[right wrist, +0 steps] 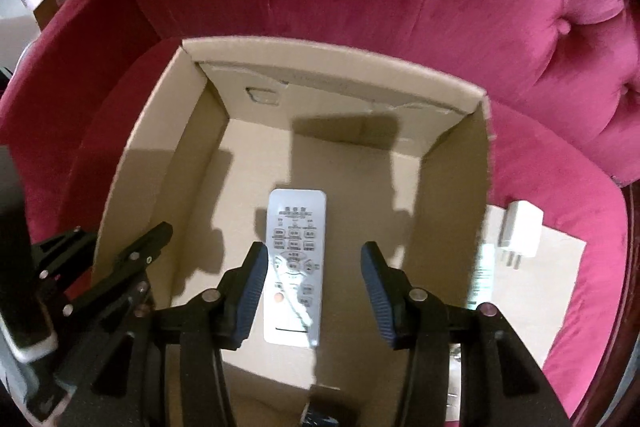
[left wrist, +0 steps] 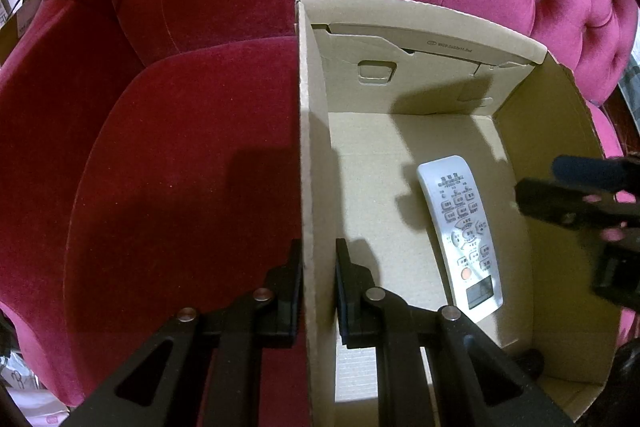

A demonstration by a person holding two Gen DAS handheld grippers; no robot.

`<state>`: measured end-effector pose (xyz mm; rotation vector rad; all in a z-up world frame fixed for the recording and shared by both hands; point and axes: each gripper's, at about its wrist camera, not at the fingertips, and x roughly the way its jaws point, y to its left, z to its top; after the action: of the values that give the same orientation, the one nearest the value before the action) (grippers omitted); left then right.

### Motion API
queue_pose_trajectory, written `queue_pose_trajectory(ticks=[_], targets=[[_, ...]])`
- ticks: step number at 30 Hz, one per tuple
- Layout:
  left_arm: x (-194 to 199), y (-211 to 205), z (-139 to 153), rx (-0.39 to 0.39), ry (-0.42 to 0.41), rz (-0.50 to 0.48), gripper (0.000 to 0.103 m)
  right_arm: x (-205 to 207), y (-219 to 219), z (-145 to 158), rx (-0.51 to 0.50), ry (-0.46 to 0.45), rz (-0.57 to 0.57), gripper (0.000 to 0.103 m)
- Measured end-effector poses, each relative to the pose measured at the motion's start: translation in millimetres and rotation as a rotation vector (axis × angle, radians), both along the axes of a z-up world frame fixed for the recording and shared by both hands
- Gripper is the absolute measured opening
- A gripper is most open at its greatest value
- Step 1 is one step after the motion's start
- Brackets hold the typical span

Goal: Organize rigid objects
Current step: 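Move the right gripper out of the box over the light-blue bottle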

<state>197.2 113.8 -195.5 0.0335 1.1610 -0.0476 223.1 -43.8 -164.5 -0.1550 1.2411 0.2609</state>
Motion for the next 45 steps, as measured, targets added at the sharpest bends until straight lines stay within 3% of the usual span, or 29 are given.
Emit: queue_pose_trajectory(ticks=[8,20,29,45], targets=[[0.4,0.8,-0.9,0.002,0.0,-0.001,0.015,-5.6,-28.4,33.5,-0.018,-0.046,-0.024,0.059],[0.5,0.3,-1.2,0.004,-0.001,-0.002,0.015,-5.5,-79.3,48.5,-0.043,-0.08,-0.108,0.076],[0.3,-0.2,-1.2,0.004,-0.001,-0.002,0.015,-12.9,-115.4,43.1,-0.017,-0.085,-0.176,0.103],[0.3,-0.8,-0.8,0.003,0.0,-0.001,0.015,-36.7,-167.7,11.4,-0.018,-0.112,-0.26,0.103]])
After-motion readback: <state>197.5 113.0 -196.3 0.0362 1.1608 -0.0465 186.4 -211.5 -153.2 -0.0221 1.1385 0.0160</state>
